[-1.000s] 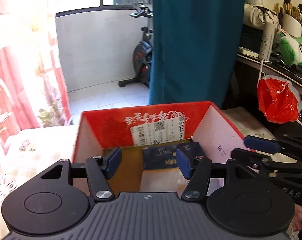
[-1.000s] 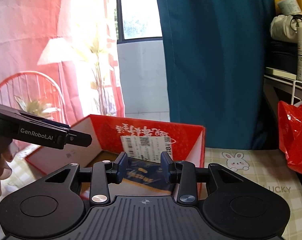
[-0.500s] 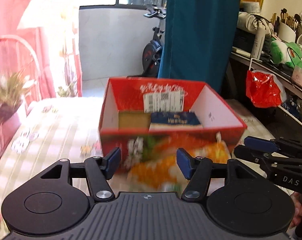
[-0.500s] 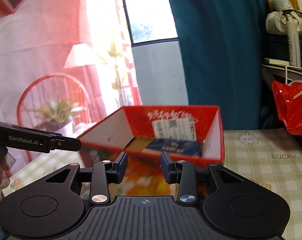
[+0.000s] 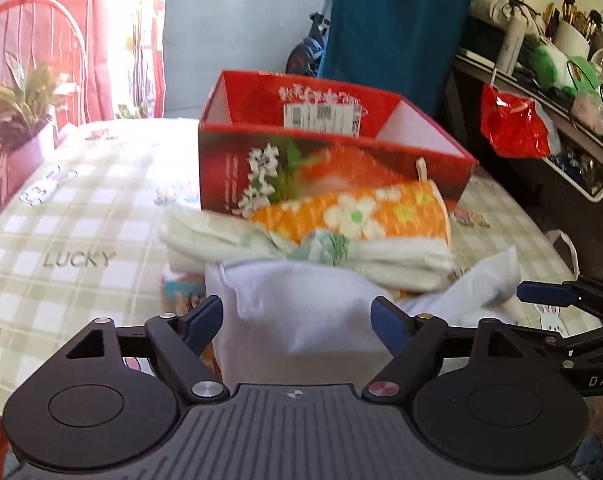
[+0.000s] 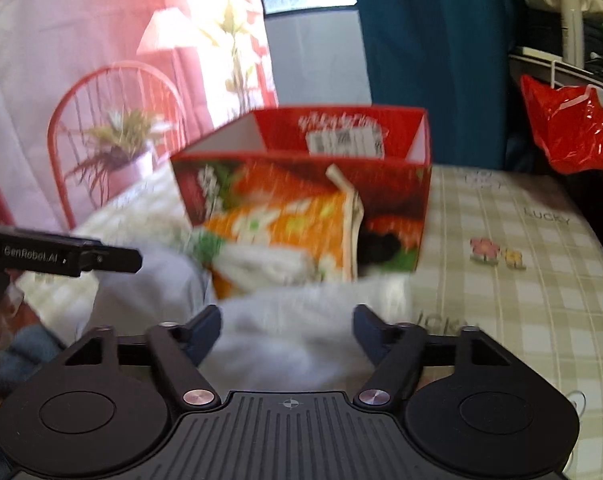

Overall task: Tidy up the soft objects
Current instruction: 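Lower the right tool onto the white mesh bundle and grasp it, then lift the white mesh bundle and release it into the red box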

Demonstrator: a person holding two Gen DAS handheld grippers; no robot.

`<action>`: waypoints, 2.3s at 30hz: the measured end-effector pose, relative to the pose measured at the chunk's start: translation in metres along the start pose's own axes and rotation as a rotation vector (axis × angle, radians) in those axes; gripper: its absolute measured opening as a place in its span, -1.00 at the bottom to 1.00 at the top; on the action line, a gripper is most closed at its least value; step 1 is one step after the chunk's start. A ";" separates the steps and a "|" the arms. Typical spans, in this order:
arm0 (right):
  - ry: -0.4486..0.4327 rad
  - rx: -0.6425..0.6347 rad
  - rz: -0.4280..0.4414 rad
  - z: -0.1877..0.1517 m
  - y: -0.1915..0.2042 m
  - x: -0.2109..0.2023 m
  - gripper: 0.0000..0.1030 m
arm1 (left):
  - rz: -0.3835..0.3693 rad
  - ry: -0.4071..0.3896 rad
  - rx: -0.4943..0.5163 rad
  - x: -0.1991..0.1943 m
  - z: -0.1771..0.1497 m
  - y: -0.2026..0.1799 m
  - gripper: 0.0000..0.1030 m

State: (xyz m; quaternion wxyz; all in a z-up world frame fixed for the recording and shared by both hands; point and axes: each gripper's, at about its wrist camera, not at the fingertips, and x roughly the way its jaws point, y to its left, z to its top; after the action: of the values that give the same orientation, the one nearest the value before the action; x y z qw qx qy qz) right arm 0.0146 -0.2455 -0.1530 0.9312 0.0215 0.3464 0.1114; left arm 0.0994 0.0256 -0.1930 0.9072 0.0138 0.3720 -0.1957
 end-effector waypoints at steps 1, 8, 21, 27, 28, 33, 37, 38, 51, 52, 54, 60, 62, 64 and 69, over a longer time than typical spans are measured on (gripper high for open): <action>0.013 0.002 0.004 -0.002 -0.001 0.001 0.54 | 0.000 0.013 -0.006 0.004 -0.002 0.001 0.64; 0.116 0.046 0.022 -0.009 -0.007 0.028 0.54 | -0.031 0.062 -0.086 0.023 -0.011 0.014 0.70; 0.165 0.088 0.043 -0.016 -0.011 0.043 0.54 | -0.067 0.064 -0.060 0.028 -0.019 0.010 0.87; 0.160 0.102 0.049 -0.017 -0.012 0.042 0.52 | -0.117 0.038 -0.140 0.024 -0.018 0.024 0.77; 0.159 0.102 0.049 -0.017 -0.012 0.042 0.51 | -0.142 0.027 -0.186 0.022 -0.018 0.031 0.75; 0.152 0.109 0.058 -0.018 -0.013 0.043 0.51 | -0.172 -0.009 -0.282 0.015 -0.019 0.049 0.68; 0.149 0.118 0.066 -0.019 -0.014 0.044 0.51 | -0.167 0.017 -0.247 0.022 -0.019 0.040 0.65; 0.148 0.118 0.067 -0.019 -0.014 0.044 0.51 | -0.162 0.017 -0.229 0.022 -0.018 0.038 0.65; 0.163 0.169 0.097 -0.022 -0.021 0.048 0.41 | -0.086 0.002 -0.061 0.027 -0.021 0.019 0.71; 0.166 0.179 0.100 -0.023 -0.022 0.048 0.39 | -0.092 0.002 -0.059 0.026 -0.022 0.019 0.68; 0.166 0.181 0.104 -0.023 -0.021 0.048 0.32 | -0.110 0.001 -0.058 0.024 -0.023 0.019 0.54; 0.149 0.115 0.133 -0.020 -0.008 0.044 -0.08 | -0.153 0.007 -0.047 0.024 -0.024 0.013 0.26; 0.152 0.106 0.141 -0.019 -0.006 0.045 -0.14 | -0.164 0.013 -0.027 0.026 -0.024 0.009 0.26; 0.156 0.118 0.143 -0.019 -0.008 0.045 -0.15 | -0.172 0.020 0.005 0.028 -0.026 0.004 0.26; 0.150 0.131 0.149 -0.019 -0.012 0.044 -0.30 | -0.169 0.019 -0.001 0.029 -0.027 0.004 -0.14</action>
State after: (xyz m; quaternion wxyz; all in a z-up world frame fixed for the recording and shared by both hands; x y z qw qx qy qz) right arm 0.0368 -0.2480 -0.1969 0.8884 0.0995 0.4191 0.1587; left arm 0.1015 0.0235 -0.2324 0.8839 -0.0161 0.3806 -0.2714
